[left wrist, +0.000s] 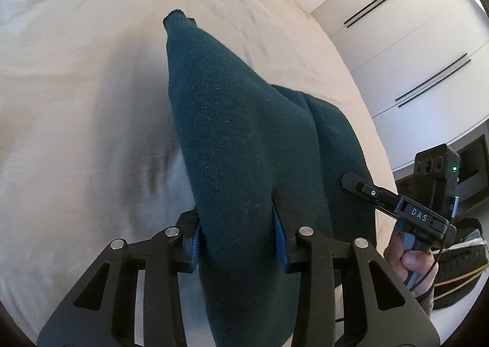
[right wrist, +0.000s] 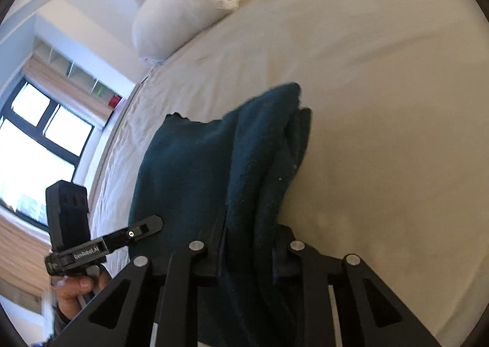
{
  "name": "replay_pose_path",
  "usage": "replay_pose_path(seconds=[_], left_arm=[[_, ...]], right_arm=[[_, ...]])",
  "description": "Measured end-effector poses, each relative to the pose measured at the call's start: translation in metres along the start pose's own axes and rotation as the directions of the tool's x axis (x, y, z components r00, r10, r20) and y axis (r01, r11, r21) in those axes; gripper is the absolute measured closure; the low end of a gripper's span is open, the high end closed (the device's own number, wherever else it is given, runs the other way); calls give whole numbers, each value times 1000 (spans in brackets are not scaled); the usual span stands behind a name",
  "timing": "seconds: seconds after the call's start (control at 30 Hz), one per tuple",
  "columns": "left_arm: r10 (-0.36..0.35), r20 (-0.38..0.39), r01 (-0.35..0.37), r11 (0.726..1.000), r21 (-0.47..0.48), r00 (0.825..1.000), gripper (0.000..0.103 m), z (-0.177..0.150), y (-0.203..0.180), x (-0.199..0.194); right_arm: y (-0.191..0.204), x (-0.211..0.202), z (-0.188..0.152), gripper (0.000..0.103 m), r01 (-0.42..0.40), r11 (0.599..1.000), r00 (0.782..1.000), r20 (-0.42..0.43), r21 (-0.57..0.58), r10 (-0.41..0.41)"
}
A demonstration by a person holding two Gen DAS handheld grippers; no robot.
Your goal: Fold small clothes
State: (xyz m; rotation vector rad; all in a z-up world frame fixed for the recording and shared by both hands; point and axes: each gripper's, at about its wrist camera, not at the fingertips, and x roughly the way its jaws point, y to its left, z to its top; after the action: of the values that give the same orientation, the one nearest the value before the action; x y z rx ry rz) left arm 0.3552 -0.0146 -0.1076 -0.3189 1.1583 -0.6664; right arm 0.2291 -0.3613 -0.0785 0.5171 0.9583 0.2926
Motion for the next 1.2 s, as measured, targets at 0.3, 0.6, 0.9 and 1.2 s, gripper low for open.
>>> replay_pose_path(seconds=[0.3,0.6,0.9,1.2], left_arm=[[80,93,-84,996,34,992,68,-51,28,-114],[130,72,-128,991,-29,989,68,-95,78,-127],[74,64,-66,990,-121,995,50,-115,123,-103],[254,220,-243,967,-77,942,49,-96,98,-145]], right_arm=[[84,4,-48,80,-136,988,990,-45,-71,133],[94,67,-88,80,-164,986,977,-137,-10,161],[42,100,-102,59,-171,977,970,-152,130,190],[40,36,-84,53,-91,988,996,-13,128,94]])
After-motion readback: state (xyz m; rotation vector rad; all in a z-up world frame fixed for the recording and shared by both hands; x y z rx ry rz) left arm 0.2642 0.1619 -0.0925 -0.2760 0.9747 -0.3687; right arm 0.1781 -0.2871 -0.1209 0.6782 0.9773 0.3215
